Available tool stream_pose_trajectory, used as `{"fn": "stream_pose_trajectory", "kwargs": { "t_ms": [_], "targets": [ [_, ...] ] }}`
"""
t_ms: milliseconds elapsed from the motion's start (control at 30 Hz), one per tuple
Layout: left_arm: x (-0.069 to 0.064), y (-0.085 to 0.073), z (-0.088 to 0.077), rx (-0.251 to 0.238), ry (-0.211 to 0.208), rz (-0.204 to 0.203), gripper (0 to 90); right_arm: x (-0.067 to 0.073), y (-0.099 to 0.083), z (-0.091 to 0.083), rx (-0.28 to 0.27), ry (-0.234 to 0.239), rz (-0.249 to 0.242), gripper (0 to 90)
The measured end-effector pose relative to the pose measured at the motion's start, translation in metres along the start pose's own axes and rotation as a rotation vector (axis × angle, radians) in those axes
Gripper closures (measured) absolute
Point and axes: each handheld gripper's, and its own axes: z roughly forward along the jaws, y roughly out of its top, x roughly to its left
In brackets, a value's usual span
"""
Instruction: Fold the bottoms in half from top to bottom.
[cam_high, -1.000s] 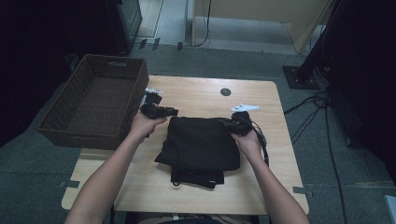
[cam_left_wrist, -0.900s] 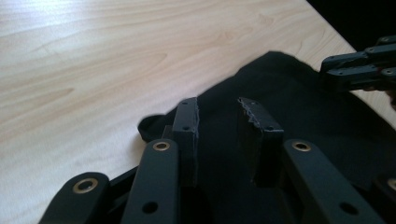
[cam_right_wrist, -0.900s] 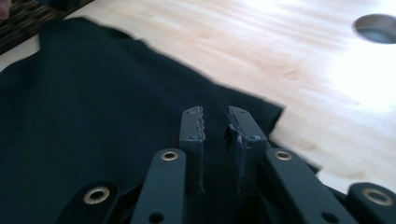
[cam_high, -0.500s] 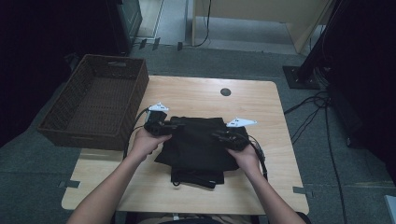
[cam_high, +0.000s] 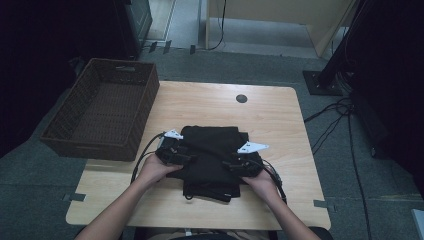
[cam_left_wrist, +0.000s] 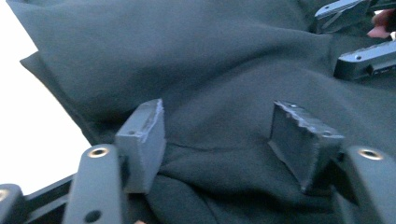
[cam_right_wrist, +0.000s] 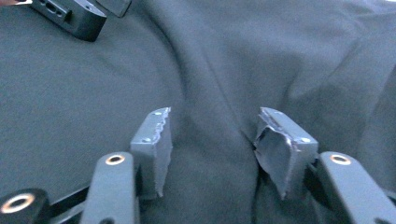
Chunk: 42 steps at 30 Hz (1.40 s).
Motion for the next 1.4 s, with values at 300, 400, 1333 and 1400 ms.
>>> {"fn": "stream_pose_trajectory", "kwargs": {
  "t_ms": [300,400,1333,1400],
  "targets": [
    [-0.006,-0.004,-0.008,-0.03,-0.017,0.009,23.9,-0.002,-0.007,-0.01,0.01,0.036,0.037,39.3],
    [0.0,0.005,-0.014,-0.051,-0.009,0.001,24.9,-0.008,-0.001,-0.015,0.0,0.016,0.032,40.1],
    [0.075,0.049,0.02,-0.041,0.012,-0.084,30.2,-0.098,0.039,0.03,-0.018,-0.037,0.177,26.9],
    [0.074,0.05,0.02,-0.039,0.02,-0.075,30.4,-0.097,0.039,0.03,-0.015,-0.037,0.178,27.1]
  ]
}}
